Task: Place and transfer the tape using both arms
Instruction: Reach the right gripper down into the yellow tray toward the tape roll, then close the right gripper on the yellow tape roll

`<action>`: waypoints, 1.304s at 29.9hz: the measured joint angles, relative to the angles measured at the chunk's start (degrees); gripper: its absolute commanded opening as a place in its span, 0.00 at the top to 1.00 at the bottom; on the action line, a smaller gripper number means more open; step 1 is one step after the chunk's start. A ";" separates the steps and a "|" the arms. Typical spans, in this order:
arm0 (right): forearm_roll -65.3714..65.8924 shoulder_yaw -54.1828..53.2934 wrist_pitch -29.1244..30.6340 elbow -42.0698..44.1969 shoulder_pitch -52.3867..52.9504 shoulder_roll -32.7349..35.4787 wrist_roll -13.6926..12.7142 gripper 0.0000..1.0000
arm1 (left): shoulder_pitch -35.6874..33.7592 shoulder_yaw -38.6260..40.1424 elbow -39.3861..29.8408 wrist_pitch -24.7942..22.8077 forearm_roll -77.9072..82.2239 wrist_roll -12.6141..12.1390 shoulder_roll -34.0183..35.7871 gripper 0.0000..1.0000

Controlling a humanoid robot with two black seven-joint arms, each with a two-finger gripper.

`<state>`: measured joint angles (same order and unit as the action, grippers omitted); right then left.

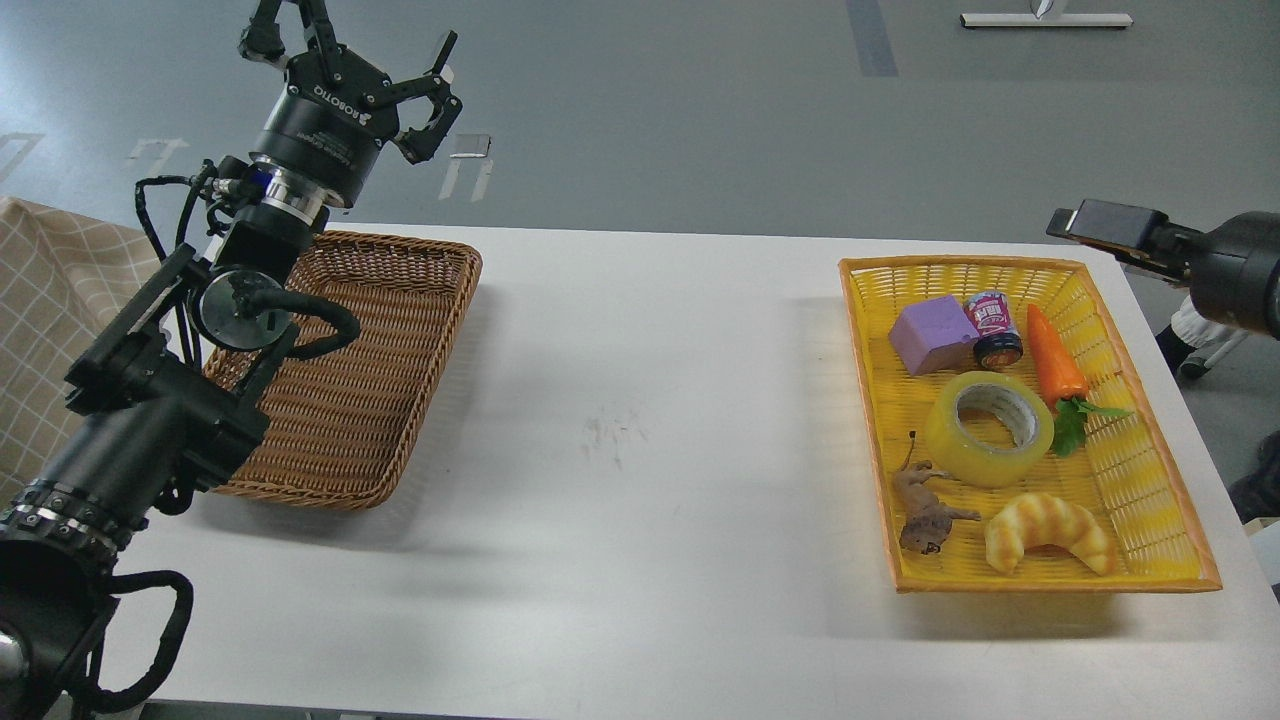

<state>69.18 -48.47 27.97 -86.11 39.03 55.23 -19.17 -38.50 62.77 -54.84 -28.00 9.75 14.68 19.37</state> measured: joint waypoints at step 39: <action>32.78 10.85 0.03 9.82 -6.28 -13.56 -0.74 0.10 | 0.64 2.53 -0.19 0.00 -0.08 0.07 0.30 0.02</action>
<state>101.95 -37.62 28.01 -76.29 32.74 41.67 -19.91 -37.86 65.30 -55.03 -28.00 9.67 14.76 19.67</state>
